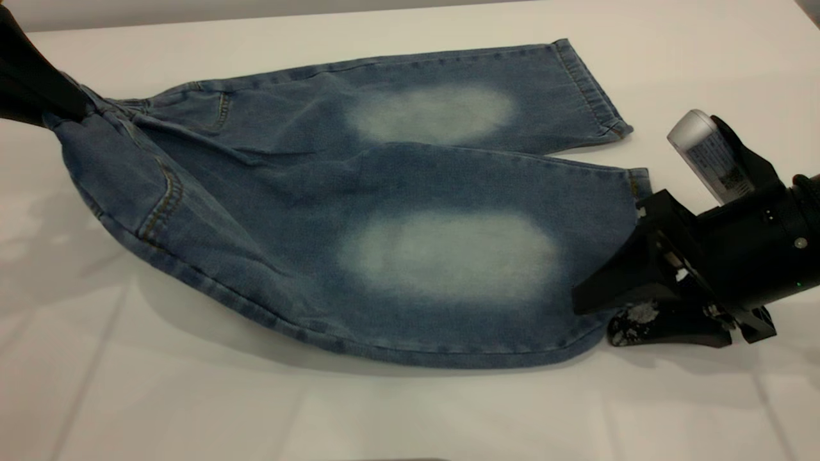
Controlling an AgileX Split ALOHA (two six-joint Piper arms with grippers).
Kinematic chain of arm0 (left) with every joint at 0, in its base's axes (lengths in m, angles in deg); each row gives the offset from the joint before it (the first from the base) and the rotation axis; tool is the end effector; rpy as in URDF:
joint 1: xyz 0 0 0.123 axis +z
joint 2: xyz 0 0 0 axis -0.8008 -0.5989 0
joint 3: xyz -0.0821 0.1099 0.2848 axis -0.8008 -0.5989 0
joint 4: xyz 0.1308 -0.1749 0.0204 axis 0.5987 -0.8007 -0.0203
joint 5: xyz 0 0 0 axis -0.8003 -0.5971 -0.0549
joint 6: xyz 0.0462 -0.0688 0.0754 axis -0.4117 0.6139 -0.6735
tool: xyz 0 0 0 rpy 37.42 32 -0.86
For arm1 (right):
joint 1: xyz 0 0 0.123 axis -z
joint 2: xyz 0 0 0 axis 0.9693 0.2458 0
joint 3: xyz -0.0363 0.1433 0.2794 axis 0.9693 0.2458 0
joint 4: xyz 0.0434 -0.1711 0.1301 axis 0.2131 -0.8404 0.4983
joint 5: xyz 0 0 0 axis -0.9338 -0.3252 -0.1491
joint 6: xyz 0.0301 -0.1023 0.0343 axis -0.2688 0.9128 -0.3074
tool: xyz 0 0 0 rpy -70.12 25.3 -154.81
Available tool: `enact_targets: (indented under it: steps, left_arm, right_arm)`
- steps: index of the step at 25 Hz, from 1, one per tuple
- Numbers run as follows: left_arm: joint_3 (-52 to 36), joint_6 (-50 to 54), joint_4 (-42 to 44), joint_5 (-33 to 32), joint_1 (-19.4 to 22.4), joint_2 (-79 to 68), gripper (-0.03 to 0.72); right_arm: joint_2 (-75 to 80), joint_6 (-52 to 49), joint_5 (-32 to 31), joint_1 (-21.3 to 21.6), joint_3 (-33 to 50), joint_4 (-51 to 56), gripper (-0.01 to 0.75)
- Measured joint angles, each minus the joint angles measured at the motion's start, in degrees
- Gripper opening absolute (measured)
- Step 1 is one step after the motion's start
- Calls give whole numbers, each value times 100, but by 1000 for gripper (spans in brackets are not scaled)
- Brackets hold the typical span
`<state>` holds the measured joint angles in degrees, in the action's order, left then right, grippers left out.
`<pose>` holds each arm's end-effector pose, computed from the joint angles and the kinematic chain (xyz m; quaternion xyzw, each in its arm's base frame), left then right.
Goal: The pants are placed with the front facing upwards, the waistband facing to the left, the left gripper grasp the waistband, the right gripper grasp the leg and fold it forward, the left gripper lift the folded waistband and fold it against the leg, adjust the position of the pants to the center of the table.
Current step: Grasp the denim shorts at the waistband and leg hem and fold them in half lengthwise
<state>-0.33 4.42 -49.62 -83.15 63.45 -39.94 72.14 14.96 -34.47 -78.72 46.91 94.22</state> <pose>0.2942 0.0006 0.2098 -0.0762 0.9559 -0.2248 0.1731 0.2652 0.0929 0.0554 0.1081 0.9113 0.3957 0.0358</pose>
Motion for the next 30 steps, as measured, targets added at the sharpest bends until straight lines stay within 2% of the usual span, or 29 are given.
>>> enact_targets:
  steps: [4, 7, 17, 22, 25, 30]
  left_arm:
    - [0, 0, 0, 0, 0, 0, 76]
    - [0, 0, 0, -2, 0, 0, 76]
    - [0, -66, 0, -41, 0, 0, 76]
    - [0, -103, 0, -132, 0, 0, 76]
    - [0, -108, 1, -258, 0, 0, 76]
    - [0, -51, 12, -582, 0, 0, 76]
  right_arm:
    - [0, -48, 214, 0, -4, 18, 102]
    - [5, -55, 258, 0, -4, 25, 27]
    - [-36, -12, -160, 0, -4, 37, 19]
    - [-488, -144, -382, 38, 82, -356, 19]
    - [-929, -268, -364, 251, 407, -635, 19]
    - [-1751, -414, -270, 973, 946, -965, 19]
